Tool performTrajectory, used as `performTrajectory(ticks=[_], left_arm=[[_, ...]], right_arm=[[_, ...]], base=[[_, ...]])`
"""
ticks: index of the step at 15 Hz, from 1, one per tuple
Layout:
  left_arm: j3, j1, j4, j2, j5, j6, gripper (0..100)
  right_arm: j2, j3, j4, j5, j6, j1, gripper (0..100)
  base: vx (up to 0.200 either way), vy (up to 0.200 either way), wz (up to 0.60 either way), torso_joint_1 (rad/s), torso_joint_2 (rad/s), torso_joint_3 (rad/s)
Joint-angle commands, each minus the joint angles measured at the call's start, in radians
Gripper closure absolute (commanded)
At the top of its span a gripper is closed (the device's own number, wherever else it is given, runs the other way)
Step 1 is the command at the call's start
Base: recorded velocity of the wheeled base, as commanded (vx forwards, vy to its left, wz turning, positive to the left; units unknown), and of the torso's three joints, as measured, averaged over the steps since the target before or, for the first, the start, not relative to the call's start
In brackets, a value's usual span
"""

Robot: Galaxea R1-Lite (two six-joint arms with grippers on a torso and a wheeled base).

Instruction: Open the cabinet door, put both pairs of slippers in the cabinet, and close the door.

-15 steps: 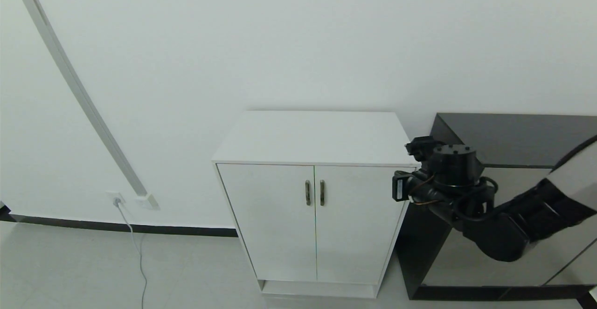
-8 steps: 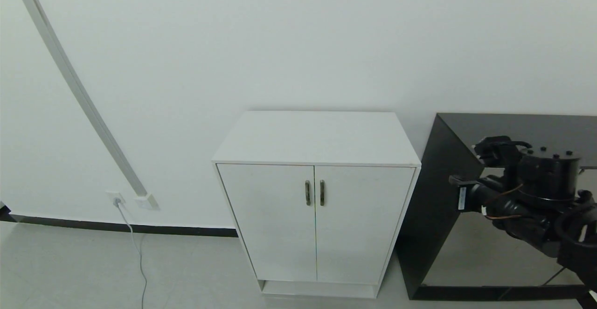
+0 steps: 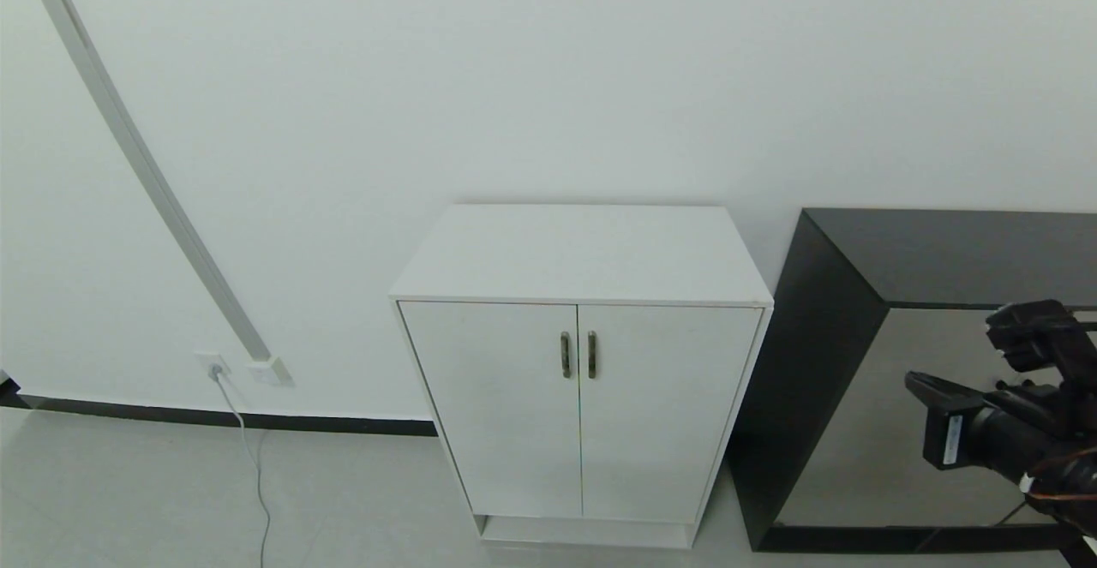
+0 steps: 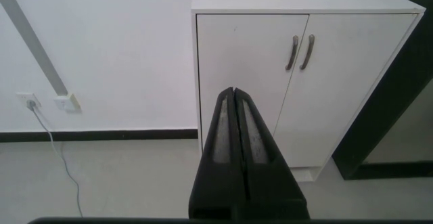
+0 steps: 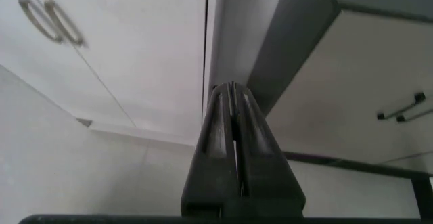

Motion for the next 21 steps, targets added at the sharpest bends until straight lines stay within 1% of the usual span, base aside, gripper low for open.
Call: performTrajectory(ticks=[1, 7, 8, 10, 12, 15, 17, 19, 21], left_arm=[[0.0, 0.0, 0.0, 0.0, 0.0, 0.0, 100], [0.0, 0.0, 0.0, 0.0, 0.0, 0.0, 100], [0.0, 0.0, 0.0, 0.0, 0.0, 0.0, 100], [0.0, 0.0, 0.0, 0.0, 0.0, -0.001, 100], [0.0, 0.0, 0.0, 0.0, 0.0, -0.001, 100], [0.0, 0.001, 0.0, 0.0, 0.0, 0.0, 100], [0.0, 0.0, 0.0, 0.0, 0.0, 0.0, 100], [0.0, 0.0, 0.0, 0.0, 0.0, 0.0, 100], [0.0, 0.0, 0.0, 0.0, 0.0, 0.0, 100]], right_arm=[[-0.091, 0.07, -0.001, 0.001, -0.003, 0.006, 100], [-0.235, 0.222, 0.007, 0.002, -0.022, 0.006, 100], [-0.27, 0.248, 0.021, 0.004, -0.022, 0.007, 100], [-0.335, 0.261, 0.067, 0.002, -0.022, 0.006, 100], [-0.468, 0.251, 0.206, 0.004, -0.023, 0.006, 100], [-0.652, 0.201, 0.449, 0.012, -0.028, 0.007, 100], [-0.754, 0.17, 0.597, 0.064, -0.028, 0.007, 100], [-0.818, 0.164, 0.696, 0.121, -0.028, 0.007, 100], [-0.859, 0.181, 0.755, 0.162, -0.029, 0.007, 100]], base=[[0.0, 0.0, 0.0, 0.0, 0.0, 0.0], [0.0, 0.0, 0.0, 0.0, 0.0, 0.0], [0.0, 0.0, 0.0, 0.0, 0.0, 0.0], [0.0, 0.0, 0.0, 0.0, 0.0, 0.0], [0.0, 0.0, 0.0, 0.0, 0.0, 0.0], [0.0, 0.0, 0.0, 0.0, 0.0, 0.0], [0.0, 0.0, 0.0, 0.0, 0.0, 0.0], [0.0, 0.0, 0.0, 0.0, 0.0, 0.0], [0.0, 0.0, 0.0, 0.0, 0.0, 0.0]])
